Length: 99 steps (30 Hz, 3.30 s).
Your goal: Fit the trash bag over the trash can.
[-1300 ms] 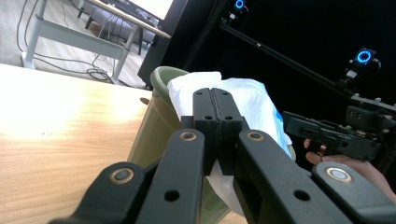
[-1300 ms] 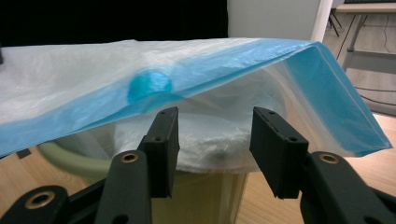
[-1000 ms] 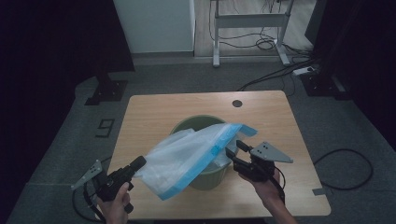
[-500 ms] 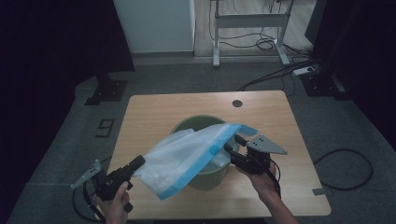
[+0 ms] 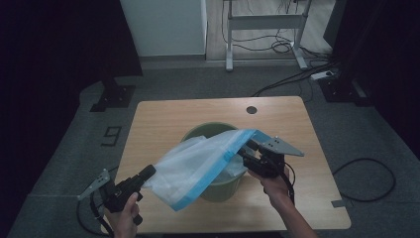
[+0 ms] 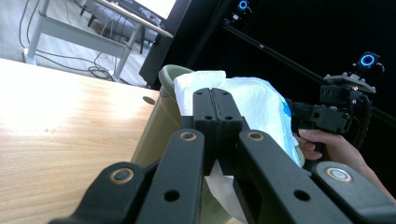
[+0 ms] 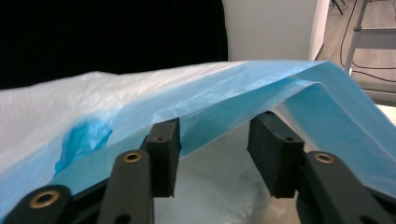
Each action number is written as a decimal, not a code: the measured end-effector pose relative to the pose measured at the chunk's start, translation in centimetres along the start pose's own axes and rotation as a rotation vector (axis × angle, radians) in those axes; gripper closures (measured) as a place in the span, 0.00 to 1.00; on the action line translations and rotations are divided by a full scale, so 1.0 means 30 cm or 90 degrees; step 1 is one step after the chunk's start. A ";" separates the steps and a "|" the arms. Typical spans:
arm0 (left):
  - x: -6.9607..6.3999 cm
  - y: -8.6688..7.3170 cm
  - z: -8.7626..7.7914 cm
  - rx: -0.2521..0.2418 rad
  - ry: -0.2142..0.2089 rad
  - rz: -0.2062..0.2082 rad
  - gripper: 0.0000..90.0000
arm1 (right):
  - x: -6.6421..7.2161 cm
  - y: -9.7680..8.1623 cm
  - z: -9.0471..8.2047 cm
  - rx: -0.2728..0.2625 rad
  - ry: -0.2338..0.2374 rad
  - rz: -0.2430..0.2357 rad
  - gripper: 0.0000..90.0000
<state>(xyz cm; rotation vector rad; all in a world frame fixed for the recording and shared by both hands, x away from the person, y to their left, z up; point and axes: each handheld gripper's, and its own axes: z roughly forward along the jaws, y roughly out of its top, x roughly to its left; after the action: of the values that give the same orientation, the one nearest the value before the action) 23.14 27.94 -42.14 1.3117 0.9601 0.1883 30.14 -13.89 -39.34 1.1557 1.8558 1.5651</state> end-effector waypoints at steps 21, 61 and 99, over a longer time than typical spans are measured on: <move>-0.115 0.087 0.013 0.013 0.004 0.102 0.67 | -0.047 0.068 -0.036 -0.065 0.013 0.009 0.99; -0.179 0.202 0.349 0.169 -0.006 0.191 1.00 | -0.015 0.068 -0.060 -0.064 0.038 -0.031 0.99; -0.005 0.386 0.327 0.023 0.027 0.077 1.00 | -0.293 0.188 -0.129 -0.069 -0.079 -0.011 0.99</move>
<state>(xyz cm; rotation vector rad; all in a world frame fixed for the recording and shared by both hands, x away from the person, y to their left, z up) 34.22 24.20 -32.47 1.4050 0.9244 0.2943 33.69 -23.27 -34.51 1.1586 1.6758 1.5281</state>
